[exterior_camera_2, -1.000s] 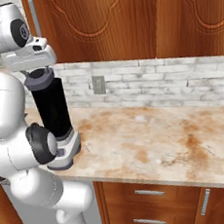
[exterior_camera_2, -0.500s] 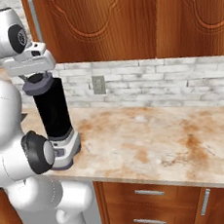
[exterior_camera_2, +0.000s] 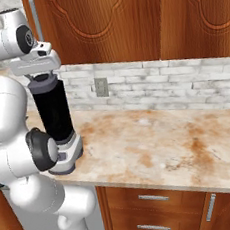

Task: Open the blender lid, put the banana in the blender, close the lid, and start the blender.

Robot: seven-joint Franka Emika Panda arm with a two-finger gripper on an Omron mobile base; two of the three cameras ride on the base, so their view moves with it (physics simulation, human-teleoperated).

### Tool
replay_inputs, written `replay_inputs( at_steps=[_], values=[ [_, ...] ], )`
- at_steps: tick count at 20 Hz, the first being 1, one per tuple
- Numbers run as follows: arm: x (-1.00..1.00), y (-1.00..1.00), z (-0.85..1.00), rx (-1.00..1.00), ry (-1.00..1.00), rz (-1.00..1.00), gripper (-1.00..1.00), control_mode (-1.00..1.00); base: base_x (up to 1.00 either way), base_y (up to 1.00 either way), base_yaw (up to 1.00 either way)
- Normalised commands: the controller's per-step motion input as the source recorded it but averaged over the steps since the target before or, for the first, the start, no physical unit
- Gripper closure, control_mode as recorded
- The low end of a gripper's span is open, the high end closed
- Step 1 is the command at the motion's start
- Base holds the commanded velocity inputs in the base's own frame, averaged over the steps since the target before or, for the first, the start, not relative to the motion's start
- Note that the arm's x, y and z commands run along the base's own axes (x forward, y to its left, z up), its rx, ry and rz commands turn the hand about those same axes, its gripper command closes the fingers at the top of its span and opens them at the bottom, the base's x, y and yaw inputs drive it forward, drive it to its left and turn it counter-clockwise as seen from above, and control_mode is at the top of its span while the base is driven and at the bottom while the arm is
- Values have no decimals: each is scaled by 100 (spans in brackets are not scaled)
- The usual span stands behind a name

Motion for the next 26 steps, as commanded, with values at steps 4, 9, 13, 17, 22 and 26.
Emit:
replay_inputs(
  at_steps=[4, 9, 13, 17, 22, 26],
  values=[
    [3, 0, -2, 0, -8, 0, 100, -100, 0, 0, 0],
    [15, 0, -14, 0, -6, 0, 100, -100, 0, 0, 0],
    [0, 0, -22, 0, -1, 0, 100, -100, 0, 0, 0],
    [-16, 0, -25, 0, 0, 0, 100, -100, 0, 0, 0],
    [-37, -3, -22, 2, 0, 0, 100, -100, 0, 0, 0],
    [-38, 0, -11, 1, 0, -7, 100, -100, 0, 0, 0]
  ],
)
